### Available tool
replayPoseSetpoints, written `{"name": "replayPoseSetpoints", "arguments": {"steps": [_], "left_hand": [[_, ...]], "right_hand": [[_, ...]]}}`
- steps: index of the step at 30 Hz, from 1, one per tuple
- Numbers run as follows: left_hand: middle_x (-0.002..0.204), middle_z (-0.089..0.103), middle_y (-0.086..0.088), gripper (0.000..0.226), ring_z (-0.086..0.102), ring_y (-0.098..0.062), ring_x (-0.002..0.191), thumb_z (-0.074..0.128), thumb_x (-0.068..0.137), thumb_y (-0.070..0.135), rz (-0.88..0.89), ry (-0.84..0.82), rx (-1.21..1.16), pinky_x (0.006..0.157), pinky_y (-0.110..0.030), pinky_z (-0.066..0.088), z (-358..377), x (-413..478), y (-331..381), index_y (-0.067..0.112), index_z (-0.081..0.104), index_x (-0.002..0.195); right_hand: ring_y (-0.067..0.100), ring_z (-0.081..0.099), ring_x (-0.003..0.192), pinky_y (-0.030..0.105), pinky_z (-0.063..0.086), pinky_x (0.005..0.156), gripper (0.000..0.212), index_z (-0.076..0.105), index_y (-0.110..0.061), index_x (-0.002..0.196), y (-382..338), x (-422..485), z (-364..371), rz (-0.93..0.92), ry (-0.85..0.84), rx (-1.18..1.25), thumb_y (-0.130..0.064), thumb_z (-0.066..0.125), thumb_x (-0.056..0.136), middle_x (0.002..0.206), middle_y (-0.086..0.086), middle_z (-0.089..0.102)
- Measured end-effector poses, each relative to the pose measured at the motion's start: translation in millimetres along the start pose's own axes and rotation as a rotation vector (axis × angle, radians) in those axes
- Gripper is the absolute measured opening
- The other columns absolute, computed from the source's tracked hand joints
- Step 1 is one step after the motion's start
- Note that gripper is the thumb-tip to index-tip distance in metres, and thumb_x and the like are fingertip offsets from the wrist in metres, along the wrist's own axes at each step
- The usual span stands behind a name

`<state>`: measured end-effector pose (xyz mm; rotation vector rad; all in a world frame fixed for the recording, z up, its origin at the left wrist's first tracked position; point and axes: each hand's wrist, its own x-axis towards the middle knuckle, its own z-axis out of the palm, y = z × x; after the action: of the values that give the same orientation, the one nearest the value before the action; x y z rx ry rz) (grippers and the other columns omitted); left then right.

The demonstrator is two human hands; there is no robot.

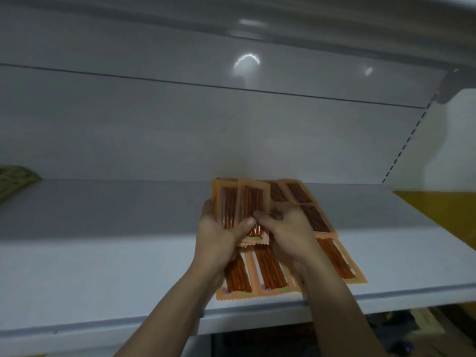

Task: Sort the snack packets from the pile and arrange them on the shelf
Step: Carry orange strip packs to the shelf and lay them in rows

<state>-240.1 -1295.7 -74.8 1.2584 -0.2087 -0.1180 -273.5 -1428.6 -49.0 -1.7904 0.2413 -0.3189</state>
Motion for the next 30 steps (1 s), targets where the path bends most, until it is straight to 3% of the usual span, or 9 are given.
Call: {"name": "replayPoseSetpoints", "arguments": {"steps": [2, 4, 8, 12, 16, 18, 22, 26, 30], "left_hand": [[0.095, 0.069, -0.013, 0.039, 0.063, -0.012, 0.056, 0.072, 0.087, 0.011, -0.03, -0.037, 0.012, 0.048, -0.027, 0.05, 5.0, -2.8, 3.9, 0.02, 0.053, 0.119], [0.085, 0.066, -0.014, 0.032, 0.055, -0.014, 0.045, 0.064, 0.093, 0.011, -0.077, -0.09, -0.011, 0.045, -0.032, 0.047, 8.5, -3.4, 6.2, 0.022, 0.052, 0.12], [0.078, 0.069, -0.01, 0.029, 0.05, -0.024, 0.043, 0.058, 0.096, 0.005, -0.107, -0.128, 0.006, 0.046, -0.033, 0.048, 16.8, -5.7, 9.6, 0.027, 0.051, 0.114], [0.088, 0.072, -0.005, 0.032, 0.052, -0.026, 0.045, 0.057, 0.095, 0.001, -0.057, -0.091, 0.067, 0.044, -0.033, 0.049, 20.4, -4.4, 13.4, 0.027, 0.05, 0.112], [0.093, 0.069, -0.009, 0.032, 0.053, -0.026, 0.043, 0.06, 0.092, -0.003, -0.001, -0.032, 0.097, 0.038, -0.03, 0.047, 23.5, -1.1, 18.8, 0.018, 0.05, 0.115], [0.096, 0.069, -0.01, 0.034, 0.053, -0.026, 0.042, 0.061, 0.092, -0.002, 0.0, -0.002, 0.093, 0.036, -0.027, 0.047, 24.9, -0.3, 20.0, 0.015, 0.049, 0.117], [0.099, 0.068, -0.016, 0.038, 0.054, -0.025, 0.042, 0.065, 0.089, -0.003, -0.015, 0.039, 0.069, 0.035, -0.026, 0.046, 25.3, -1.9, 15.8, 0.011, 0.048, 0.12], [0.098, 0.069, -0.016, 0.038, 0.056, -0.035, 0.054, 0.066, 0.088, -0.003, -0.046, 0.069, 0.021, 0.035, -0.026, 0.044, 25.9, -3.7, 10.6, 0.013, 0.049, 0.119], [0.099, 0.07, -0.019, 0.04, 0.053, -0.026, 0.042, 0.069, 0.086, -0.001, -0.072, 0.081, -0.011, 0.034, -0.026, 0.044, 25.1, -3.9, 9.1, 0.012, 0.049, 0.119]], "right_hand": [[0.009, 0.072, 0.082, 0.026, 0.055, 0.075, 0.01, 0.072, -0.022, 0.095, 1.3, 0.5, -6.2, -0.016, 0.045, -0.004, -0.015, 0.066, 0.091, 0.089, -0.002, 0.076], [0.009, 0.071, 0.081, 0.026, 0.056, 0.075, 0.01, 0.071, -0.026, 0.089, 2.5, 1.2, -13.1, -0.038, 0.087, -0.019, -0.017, 0.068, 0.09, 0.086, -0.004, 0.076], [0.007, 0.069, 0.083, 0.027, 0.054, 0.077, 0.007, 0.073, -0.022, 0.094, 6.9, 6.9, -28.6, -0.091, 0.127, -0.082, -0.018, 0.07, 0.089, 0.087, -0.007, 0.075], [0.017, 0.07, 0.081, 0.035, 0.056, 0.073, 0.005, 0.074, -0.019, 0.088, 12.7, 25.1, -45.1, -0.143, 0.252, -0.181, -0.02, 0.076, 0.083, 0.082, -0.004, 0.073], [0.012, 0.064, 0.074, 0.014, 0.044, 0.06, 0.039, 0.061, -0.022, 0.121, 11.1, 39.0, -75.0, -0.132, 0.343, -0.286, -0.016, 0.073, 0.085, 0.079, -0.006, 0.065], [0.017, 0.062, 0.08, 0.022, 0.04, 0.066, 0.045, 0.057, -0.024, 0.128, 11.5, 44.6, -87.3, -0.106, 0.294, -0.407, -0.017, 0.072, 0.086, 0.082, -0.004, 0.062], [0.017, 0.057, 0.092, 0.022, 0.033, 0.067, 0.024, 0.069, -0.02, 0.112, 14.3, 51.3, -87.8, -0.061, 0.171, -0.665, -0.017, 0.069, 0.088, 0.098, -0.001, 0.061], [0.015, 0.054, 0.09, 0.014, 0.032, 0.058, 0.018, 0.071, -0.02, 0.107, 18.1, 53.4, -82.2, -0.041, 0.111, -0.633, -0.017, 0.067, 0.089, 0.095, -0.004, 0.056], [0.011, 0.053, 0.086, 0.016, 0.035, 0.06, 0.017, 0.07, -0.021, 0.107, 22.9, 58.0, -77.2, -0.014, 0.041, -0.682, -0.019, 0.067, 0.09, 0.103, -0.001, 0.063]]}}
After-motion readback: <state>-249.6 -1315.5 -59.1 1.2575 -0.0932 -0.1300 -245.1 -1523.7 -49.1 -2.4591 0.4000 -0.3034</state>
